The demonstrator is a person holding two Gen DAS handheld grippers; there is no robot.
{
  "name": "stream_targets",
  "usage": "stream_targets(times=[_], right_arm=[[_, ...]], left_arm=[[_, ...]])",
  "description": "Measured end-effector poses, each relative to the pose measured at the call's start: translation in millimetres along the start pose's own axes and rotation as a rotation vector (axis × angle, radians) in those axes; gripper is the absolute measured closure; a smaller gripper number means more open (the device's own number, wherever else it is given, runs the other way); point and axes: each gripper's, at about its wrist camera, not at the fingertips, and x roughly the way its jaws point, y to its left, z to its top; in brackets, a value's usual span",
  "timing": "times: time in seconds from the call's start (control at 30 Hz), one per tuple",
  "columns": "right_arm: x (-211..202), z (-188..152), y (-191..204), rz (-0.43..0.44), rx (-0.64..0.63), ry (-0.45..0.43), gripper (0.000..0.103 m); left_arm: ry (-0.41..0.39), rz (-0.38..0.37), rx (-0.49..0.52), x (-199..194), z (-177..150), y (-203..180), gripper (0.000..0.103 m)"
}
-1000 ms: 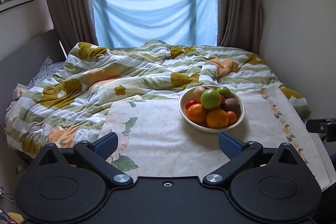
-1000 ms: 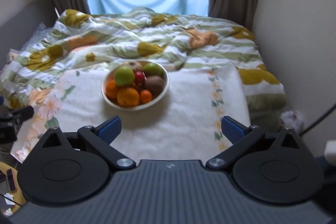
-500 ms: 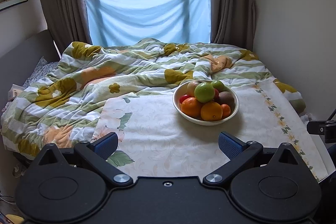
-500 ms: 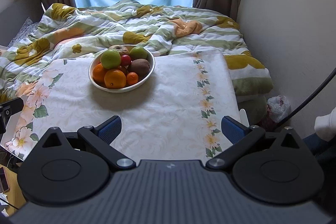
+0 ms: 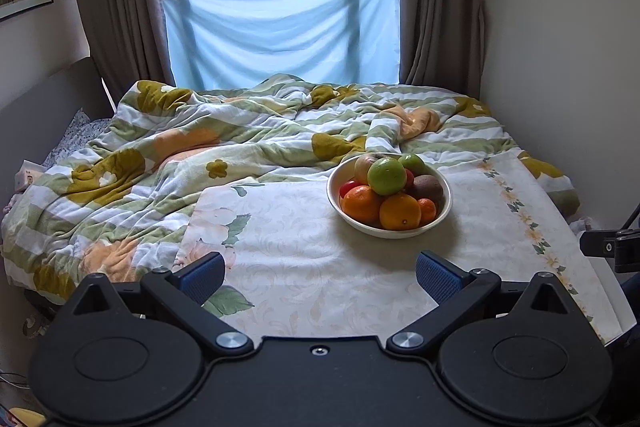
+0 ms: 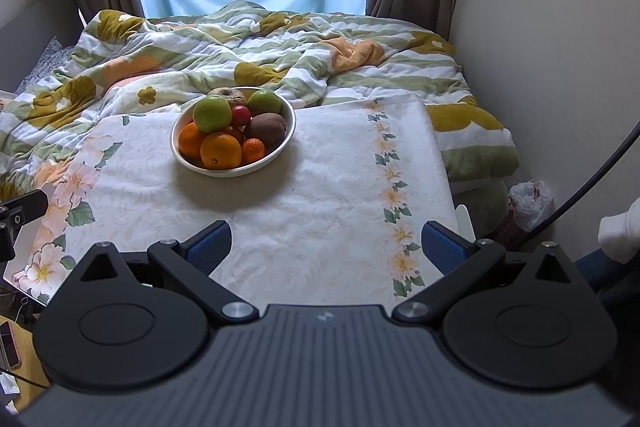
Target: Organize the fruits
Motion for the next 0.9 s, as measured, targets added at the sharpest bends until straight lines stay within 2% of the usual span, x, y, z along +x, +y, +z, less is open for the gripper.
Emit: stream_targets(times=[0.47, 0.9], right_arm=[[-6.4, -0.1, 6.5, -0.001, 0.008, 0.010, 0.000], [-5.5, -1.6, 6.2, 0.001, 0.012, 0.015, 0.000]], left_arm=[[0.006, -0.011, -0.020, -2.7, -2.4, 6.6, 0.000], [0.001, -0.007, 0.010, -2.0, -1.7, 4.6, 0.000]])
